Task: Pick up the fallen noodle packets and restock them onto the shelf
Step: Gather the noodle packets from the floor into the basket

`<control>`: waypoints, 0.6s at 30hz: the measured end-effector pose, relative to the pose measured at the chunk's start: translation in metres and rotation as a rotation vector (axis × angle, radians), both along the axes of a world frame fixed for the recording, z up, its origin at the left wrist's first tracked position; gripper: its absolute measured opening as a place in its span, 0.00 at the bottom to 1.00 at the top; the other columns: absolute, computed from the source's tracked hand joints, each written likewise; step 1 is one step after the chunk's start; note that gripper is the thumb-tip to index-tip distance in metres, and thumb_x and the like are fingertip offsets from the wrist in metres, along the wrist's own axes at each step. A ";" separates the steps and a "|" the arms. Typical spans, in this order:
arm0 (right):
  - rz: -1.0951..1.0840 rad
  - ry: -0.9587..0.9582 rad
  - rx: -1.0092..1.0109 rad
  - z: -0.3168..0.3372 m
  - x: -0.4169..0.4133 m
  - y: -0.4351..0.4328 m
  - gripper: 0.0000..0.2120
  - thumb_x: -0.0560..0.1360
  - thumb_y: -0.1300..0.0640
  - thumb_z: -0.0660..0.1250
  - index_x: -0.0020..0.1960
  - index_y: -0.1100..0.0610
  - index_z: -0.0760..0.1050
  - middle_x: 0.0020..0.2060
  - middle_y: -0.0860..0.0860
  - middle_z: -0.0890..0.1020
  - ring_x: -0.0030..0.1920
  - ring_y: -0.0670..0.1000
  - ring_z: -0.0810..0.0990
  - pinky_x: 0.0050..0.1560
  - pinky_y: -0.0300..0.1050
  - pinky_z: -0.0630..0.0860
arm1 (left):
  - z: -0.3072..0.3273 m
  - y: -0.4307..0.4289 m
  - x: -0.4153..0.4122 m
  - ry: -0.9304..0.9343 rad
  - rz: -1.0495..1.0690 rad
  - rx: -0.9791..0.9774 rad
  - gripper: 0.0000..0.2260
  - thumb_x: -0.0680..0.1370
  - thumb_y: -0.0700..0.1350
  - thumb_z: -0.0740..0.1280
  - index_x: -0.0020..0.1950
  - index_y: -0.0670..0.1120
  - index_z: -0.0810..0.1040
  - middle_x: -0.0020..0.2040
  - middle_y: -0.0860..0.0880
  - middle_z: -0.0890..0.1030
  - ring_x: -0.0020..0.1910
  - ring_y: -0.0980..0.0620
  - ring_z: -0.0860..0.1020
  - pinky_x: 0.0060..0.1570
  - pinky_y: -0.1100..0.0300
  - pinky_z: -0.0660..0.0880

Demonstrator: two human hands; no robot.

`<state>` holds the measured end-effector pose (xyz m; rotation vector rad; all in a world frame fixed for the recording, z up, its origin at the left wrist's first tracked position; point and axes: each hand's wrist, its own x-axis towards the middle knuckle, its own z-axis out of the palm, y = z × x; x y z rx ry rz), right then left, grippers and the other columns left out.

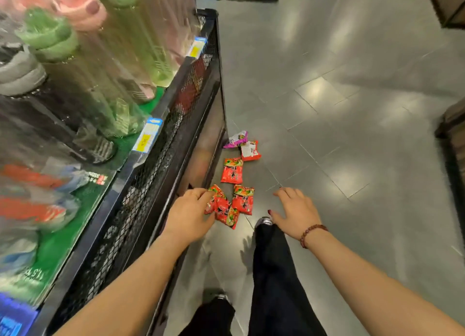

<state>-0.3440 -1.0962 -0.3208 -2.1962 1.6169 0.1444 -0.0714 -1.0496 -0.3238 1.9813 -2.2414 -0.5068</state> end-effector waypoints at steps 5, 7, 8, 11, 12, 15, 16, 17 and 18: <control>0.080 -0.017 0.089 -0.036 -0.011 -0.107 0.23 0.78 0.45 0.62 0.69 0.53 0.67 0.65 0.51 0.71 0.65 0.53 0.68 0.63 0.45 0.66 | -0.031 -0.065 -0.017 0.022 0.226 0.064 0.22 0.70 0.54 0.63 0.59 0.44 0.79 0.53 0.45 0.81 0.50 0.39 0.79 0.44 0.46 0.79; 0.006 -0.093 0.194 -0.052 -0.011 -0.141 0.23 0.77 0.47 0.64 0.69 0.53 0.67 0.65 0.51 0.71 0.66 0.53 0.68 0.63 0.45 0.66 | -0.043 -0.087 -0.023 0.044 0.315 0.081 0.21 0.70 0.54 0.64 0.59 0.45 0.79 0.53 0.45 0.81 0.50 0.39 0.79 0.46 0.47 0.79; -0.052 -0.145 0.248 -0.061 -0.009 -0.156 0.24 0.76 0.48 0.66 0.69 0.54 0.68 0.65 0.52 0.70 0.66 0.54 0.68 0.63 0.46 0.67 | -0.050 -0.097 -0.025 0.061 0.365 0.092 0.21 0.71 0.53 0.65 0.60 0.45 0.79 0.54 0.45 0.80 0.52 0.39 0.79 0.48 0.47 0.79; -0.194 -0.236 0.371 -0.103 -0.003 -0.194 0.24 0.74 0.51 0.70 0.67 0.57 0.70 0.64 0.57 0.72 0.65 0.57 0.71 0.64 0.47 0.68 | -0.085 -0.121 -0.028 0.121 0.543 0.200 0.22 0.74 0.53 0.67 0.64 0.45 0.77 0.59 0.44 0.78 0.59 0.40 0.75 0.59 0.47 0.73; -0.231 -0.241 0.407 -0.120 -0.001 -0.204 0.25 0.74 0.51 0.70 0.67 0.58 0.70 0.64 0.57 0.72 0.65 0.58 0.71 0.65 0.47 0.68 | -0.102 -0.126 -0.028 0.152 0.603 0.238 0.23 0.73 0.55 0.66 0.65 0.45 0.76 0.60 0.44 0.78 0.61 0.40 0.75 0.61 0.48 0.72; -0.340 -0.258 0.473 -0.180 0.004 -0.225 0.27 0.72 0.49 0.72 0.66 0.59 0.71 0.64 0.57 0.74 0.65 0.58 0.73 0.66 0.51 0.69 | -0.160 -0.135 -0.032 0.283 0.800 0.275 0.23 0.74 0.53 0.70 0.65 0.44 0.76 0.62 0.42 0.77 0.64 0.41 0.73 0.63 0.53 0.68; -0.369 -0.269 0.487 -0.204 0.006 -0.229 0.27 0.71 0.49 0.73 0.65 0.60 0.71 0.63 0.58 0.75 0.64 0.58 0.73 0.66 0.53 0.70 | -0.180 -0.137 -0.034 0.318 0.871 0.302 0.22 0.74 0.50 0.72 0.66 0.44 0.76 0.62 0.44 0.76 0.65 0.44 0.72 0.63 0.55 0.66; -0.397 -0.278 0.505 -0.229 0.009 -0.233 0.27 0.71 0.50 0.73 0.65 0.61 0.71 0.63 0.58 0.75 0.64 0.58 0.73 0.66 0.54 0.70 | -0.205 -0.140 -0.034 0.370 0.932 0.317 0.23 0.74 0.49 0.73 0.67 0.45 0.75 0.62 0.46 0.76 0.65 0.46 0.72 0.63 0.56 0.66; -0.418 -0.288 0.521 -0.254 0.012 -0.236 0.27 0.71 0.50 0.73 0.64 0.62 0.71 0.63 0.58 0.76 0.64 0.58 0.73 0.66 0.54 0.70 | -0.229 -0.144 -0.033 0.411 0.993 0.317 0.23 0.73 0.49 0.74 0.66 0.46 0.76 0.62 0.48 0.77 0.63 0.48 0.74 0.63 0.56 0.68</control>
